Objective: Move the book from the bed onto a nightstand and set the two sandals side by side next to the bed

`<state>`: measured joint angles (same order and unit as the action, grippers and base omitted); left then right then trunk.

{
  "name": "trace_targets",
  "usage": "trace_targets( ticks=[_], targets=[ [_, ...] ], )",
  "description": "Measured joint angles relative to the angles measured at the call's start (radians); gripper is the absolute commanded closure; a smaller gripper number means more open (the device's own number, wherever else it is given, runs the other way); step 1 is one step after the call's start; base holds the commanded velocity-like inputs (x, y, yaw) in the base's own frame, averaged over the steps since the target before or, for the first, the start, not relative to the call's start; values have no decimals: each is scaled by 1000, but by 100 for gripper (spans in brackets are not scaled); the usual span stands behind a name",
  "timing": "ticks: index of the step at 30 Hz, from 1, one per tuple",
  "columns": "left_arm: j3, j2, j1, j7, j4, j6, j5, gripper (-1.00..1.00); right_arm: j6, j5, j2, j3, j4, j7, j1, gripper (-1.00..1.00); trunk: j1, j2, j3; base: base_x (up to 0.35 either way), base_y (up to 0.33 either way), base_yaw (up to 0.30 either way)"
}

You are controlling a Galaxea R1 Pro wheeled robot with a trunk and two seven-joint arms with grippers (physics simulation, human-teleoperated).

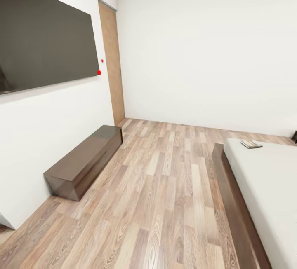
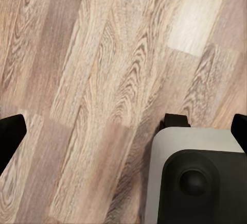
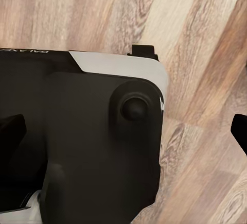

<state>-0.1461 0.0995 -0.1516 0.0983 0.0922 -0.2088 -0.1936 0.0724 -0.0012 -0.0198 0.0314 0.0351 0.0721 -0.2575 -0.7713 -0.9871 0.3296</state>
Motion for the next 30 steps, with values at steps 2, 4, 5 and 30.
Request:
trace_targets(
  ticks=[2, 4, 5, 30],
  targets=[
    [0, 0, 0, 0, 0, 0, 0, -100, 0, 0, 0, 0, 0, 0, 0, -100, 0, 0, 0, 310, 139, -272],
    [0, 0, 0, 0, 0, 0, 0, -100, 0, 0, 0, 0, 0, 0, 1, -100, 0, 0, 0, 310, 142, -273],
    [0, 0, 0, 0, 0, 0, 0, -100, 0, 0, 0, 0, 0, 0, 1, -100, 0, 0, 0, 310, 144, -273],
    [0, 0, 0, 0, 0, 0, 0, -100, 0, 0, 1, 0, 0, 0, 1, -100, 0, 0, 0, 310, 149, -95]
  ],
)
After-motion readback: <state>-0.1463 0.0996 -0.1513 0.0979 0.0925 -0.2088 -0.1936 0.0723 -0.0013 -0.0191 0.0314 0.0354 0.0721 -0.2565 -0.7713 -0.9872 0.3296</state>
